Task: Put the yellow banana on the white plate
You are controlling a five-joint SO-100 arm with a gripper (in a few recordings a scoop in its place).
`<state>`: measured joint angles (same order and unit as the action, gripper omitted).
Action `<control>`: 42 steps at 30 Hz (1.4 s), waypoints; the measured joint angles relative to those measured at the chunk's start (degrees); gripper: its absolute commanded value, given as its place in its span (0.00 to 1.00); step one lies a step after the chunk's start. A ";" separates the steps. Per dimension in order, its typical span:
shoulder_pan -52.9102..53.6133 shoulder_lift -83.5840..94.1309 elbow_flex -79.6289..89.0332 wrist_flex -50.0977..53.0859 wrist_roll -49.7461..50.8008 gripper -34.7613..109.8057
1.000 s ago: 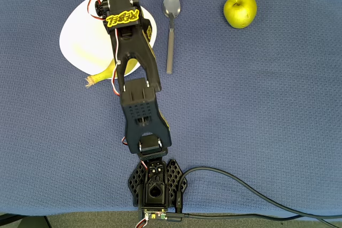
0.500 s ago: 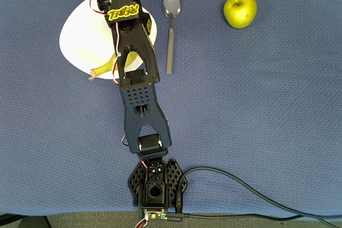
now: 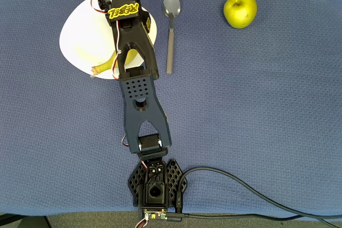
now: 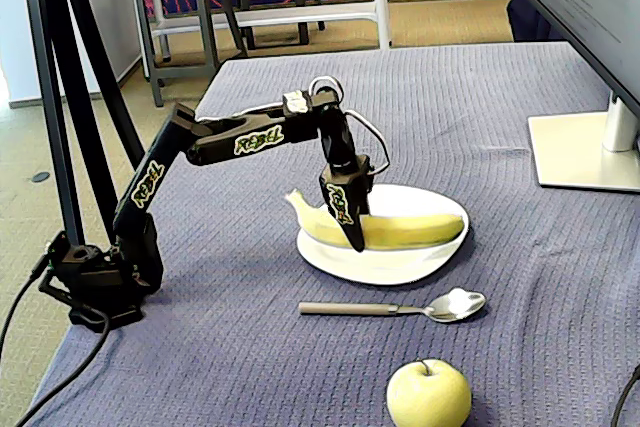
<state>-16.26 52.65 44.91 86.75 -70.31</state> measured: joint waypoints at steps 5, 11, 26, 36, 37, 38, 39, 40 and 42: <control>-1.32 -2.29 -0.88 -0.26 0.97 0.24; -2.64 -2.72 -0.88 -0.70 2.29 0.24; -3.60 -2.72 -0.88 -0.70 3.52 0.35; -2.37 -2.55 -1.76 -0.70 4.83 0.45; -2.55 -2.55 -1.93 -0.70 5.10 0.46; -2.55 -2.55 -2.11 -0.70 5.10 0.46; -2.46 -2.55 -2.11 -0.70 5.10 0.47; -2.46 -2.55 -2.11 -0.70 5.10 0.48; -2.46 -2.55 -2.11 -0.70 5.10 0.49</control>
<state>-18.72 50.10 42.80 86.04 -65.21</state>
